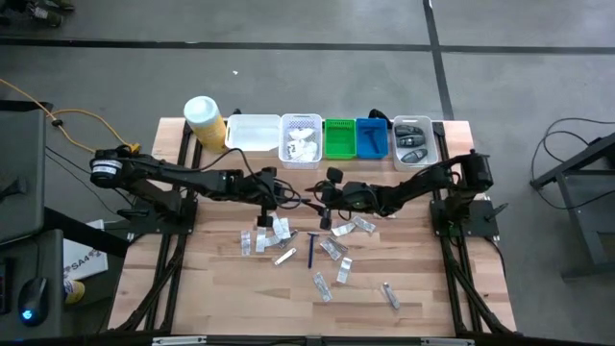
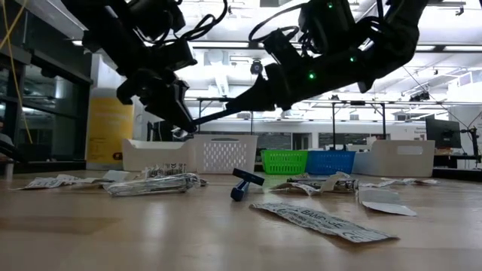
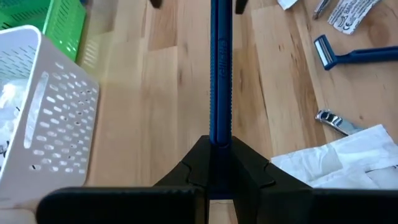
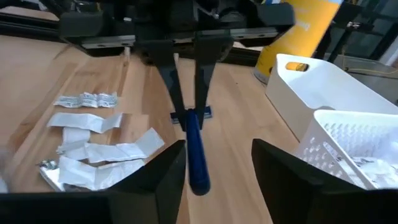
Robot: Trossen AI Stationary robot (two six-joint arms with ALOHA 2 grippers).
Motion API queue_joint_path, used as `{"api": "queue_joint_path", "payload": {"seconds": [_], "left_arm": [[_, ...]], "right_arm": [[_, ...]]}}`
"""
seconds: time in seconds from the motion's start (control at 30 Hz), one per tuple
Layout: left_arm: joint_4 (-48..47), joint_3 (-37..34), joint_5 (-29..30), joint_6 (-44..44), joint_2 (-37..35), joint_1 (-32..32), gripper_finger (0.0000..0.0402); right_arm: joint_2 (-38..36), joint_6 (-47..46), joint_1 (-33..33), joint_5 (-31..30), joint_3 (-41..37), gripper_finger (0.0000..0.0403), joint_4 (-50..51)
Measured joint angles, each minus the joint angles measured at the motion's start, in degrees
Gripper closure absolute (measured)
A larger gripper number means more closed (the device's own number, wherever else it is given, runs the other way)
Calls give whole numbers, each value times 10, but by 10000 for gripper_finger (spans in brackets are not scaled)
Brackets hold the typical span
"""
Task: Pick & Place Travel size toiletries
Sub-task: Put the blue razor into the blue bin
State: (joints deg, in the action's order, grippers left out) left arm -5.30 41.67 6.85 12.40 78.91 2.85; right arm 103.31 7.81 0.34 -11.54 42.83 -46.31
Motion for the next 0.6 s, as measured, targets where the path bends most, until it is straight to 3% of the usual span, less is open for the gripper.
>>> {"api": "queue_joint_path", "payload": {"seconds": [0.6], "left_arm": [[23,0,-13,8,0,0,374]], "right_arm": [[0,-1,0,22,0,330,11]]}}
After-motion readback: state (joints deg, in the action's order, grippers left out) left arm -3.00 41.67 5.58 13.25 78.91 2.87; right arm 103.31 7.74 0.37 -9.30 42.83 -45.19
